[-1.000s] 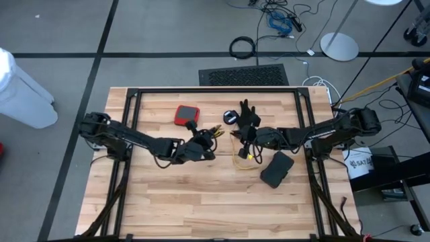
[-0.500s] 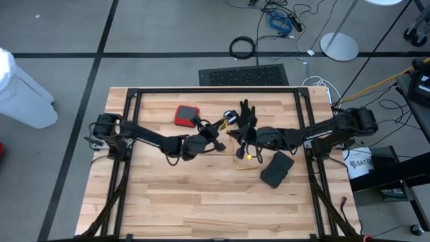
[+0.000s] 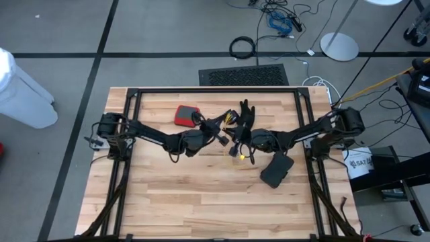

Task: Coil cords
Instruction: Coil the yellow wire onto spool

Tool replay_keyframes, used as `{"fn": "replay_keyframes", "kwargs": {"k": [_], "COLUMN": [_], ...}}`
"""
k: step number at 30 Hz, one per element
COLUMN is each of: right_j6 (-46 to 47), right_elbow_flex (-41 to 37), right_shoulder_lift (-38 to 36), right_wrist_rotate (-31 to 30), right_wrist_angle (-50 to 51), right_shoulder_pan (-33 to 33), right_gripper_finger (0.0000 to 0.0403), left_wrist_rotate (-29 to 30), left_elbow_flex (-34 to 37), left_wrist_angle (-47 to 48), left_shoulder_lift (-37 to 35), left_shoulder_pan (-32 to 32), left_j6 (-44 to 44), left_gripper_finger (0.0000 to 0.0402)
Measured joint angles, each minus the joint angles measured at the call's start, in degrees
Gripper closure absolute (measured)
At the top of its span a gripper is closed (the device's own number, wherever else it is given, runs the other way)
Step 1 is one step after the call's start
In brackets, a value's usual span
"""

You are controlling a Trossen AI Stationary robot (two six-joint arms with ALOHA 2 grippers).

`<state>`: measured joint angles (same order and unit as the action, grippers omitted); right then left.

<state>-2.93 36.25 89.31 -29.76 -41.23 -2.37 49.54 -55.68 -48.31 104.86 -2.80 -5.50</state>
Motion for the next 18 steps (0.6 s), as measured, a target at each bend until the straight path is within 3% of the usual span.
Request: {"fn": "replay_keyframes", "kwargs": {"k": [8,18], "right_j6": [-7.7,-11.9], "right_elbow_flex": [0.0,0.0], "right_shoulder_lift": [0.6,0.6], "right_wrist_rotate": [-6.7,-9.5], "right_wrist_angle": [-2.4,-2.1], "right_shoulder_pan": [-1.5,-2.6], "right_gripper_finger": [0.0402,0.04], "left_wrist_rotate": [-6.5,-8.0], "left_elbow_flex": [0.0,0.1], "left_wrist_angle": [-0.9,0.4], "left_shoulder_lift": [0.0,-3.6], "left_shoulder_pan": [2.0,1.8], "left_j6": [10.7,11.2], "left_gripper_finger": [0.0401,0.0402]}}
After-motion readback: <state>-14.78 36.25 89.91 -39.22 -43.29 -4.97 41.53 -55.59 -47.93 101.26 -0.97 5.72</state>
